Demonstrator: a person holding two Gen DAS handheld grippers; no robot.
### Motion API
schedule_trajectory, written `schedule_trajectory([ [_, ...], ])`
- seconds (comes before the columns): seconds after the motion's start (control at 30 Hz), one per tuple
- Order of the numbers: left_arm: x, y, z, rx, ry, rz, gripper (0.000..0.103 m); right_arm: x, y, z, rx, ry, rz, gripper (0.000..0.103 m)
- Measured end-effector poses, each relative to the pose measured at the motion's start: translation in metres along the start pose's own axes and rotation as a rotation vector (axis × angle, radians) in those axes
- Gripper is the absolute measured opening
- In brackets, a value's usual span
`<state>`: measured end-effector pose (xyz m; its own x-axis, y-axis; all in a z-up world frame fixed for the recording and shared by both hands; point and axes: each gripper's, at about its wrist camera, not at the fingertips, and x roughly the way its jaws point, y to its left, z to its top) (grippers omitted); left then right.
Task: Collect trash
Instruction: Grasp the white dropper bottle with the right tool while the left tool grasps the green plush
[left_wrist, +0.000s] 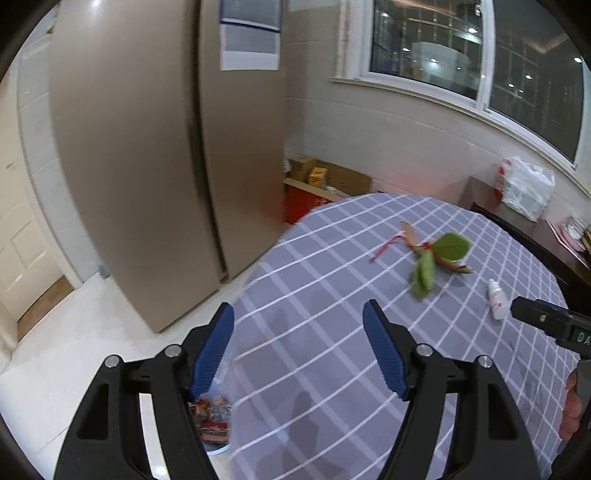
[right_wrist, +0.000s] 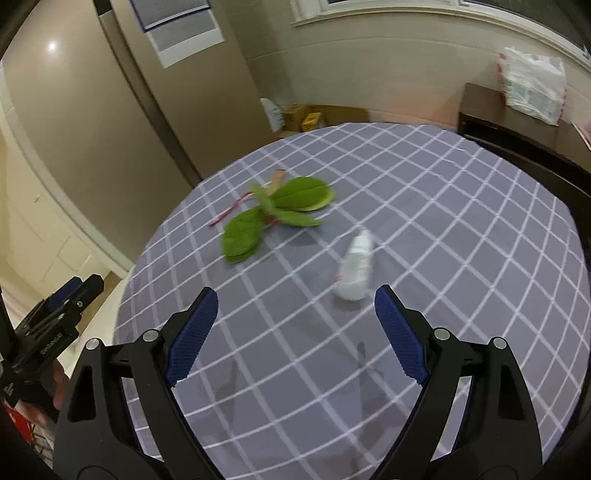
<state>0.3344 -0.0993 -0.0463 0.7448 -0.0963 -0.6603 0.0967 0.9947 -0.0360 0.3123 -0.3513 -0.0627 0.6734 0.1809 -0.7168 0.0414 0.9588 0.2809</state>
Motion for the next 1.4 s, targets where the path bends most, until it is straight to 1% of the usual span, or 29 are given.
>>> schedule_trajectory([
  [0.17,0.015,-0.031,0.011,0.043,0.009,-0.046,0.071,0.007,-0.021,0.007,0.017,0.004,-0.038,0.086],
  [0.3,0.026,-0.051,0.019,0.067,0.011,-0.076,0.073,0.018,-0.034,0.010,0.030,0.024,-0.063,0.086],
  [0.47,0.044,-0.072,0.028,0.102,0.027,-0.103,0.075,0.038,-0.042,0.014,0.017,0.065,-0.090,0.086],
  [0.53,0.053,-0.080,0.031,0.116,0.039,-0.108,0.078,0.046,-0.043,0.015,0.001,0.078,-0.103,0.085],
  [0.63,0.066,-0.087,0.038,0.112,0.055,-0.122,0.079,0.055,-0.041,0.016,-0.030,0.080,-0.115,0.084],
  [0.67,0.070,-0.090,0.040,0.117,0.058,-0.135,0.080,0.056,-0.040,0.017,-0.040,0.074,-0.116,0.078],
  [0.7,0.074,-0.093,0.043,0.122,0.062,-0.148,0.081,0.058,-0.041,0.017,-0.049,0.069,-0.121,0.075],
  [0.77,0.081,-0.099,0.047,0.132,0.069,-0.166,0.087,0.059,-0.041,0.020,-0.071,0.058,-0.150,0.062],
  [0.8,0.086,-0.103,0.050,0.144,0.074,-0.179,0.088,0.061,-0.042,0.021,-0.077,0.057,-0.153,0.060],
  [0.83,0.089,-0.106,0.052,0.153,0.079,-0.183,0.088,0.061,-0.044,0.022,-0.079,0.055,-0.154,0.053],
  [0.87,0.093,-0.110,0.054,0.163,0.087,-0.186,0.089,0.062,-0.046,0.024,-0.078,0.051,-0.155,0.041],
  [0.93,0.103,-0.120,0.058,0.189,0.111,-0.205,0.091,0.062,-0.052,0.029,-0.085,0.046,-0.180,0.025],
  [0.97,0.107,-0.124,0.059,0.199,0.121,-0.215,0.092,0.063,-0.055,0.031,-0.077,0.046,-0.176,0.025],
  [1.03,0.120,-0.133,0.060,0.216,0.152,-0.224,0.092,0.064,-0.064,0.035,-0.042,0.065,-0.125,0.025],
  [1.07,0.126,-0.137,0.060,0.222,0.168,-0.224,0.092,0.065,-0.068,0.037,-0.038,0.065,-0.112,0.025],
  [1.2,0.153,-0.149,0.057,0.245,0.257,-0.233,0.092,0.066,-0.069,0.040,-0.046,0.061,-0.112,0.025],
  [1.33,0.167,-0.150,0.054,0.243,0.281,-0.216,0.092,0.067,-0.072,0.042,-0.050,0.059,-0.103,0.025],
  [1.4,0.168,-0.152,0.052,0.247,0.261,-0.214,0.092,0.066,-0.073,0.042,-0.043,0.059,-0.091,0.025],
])
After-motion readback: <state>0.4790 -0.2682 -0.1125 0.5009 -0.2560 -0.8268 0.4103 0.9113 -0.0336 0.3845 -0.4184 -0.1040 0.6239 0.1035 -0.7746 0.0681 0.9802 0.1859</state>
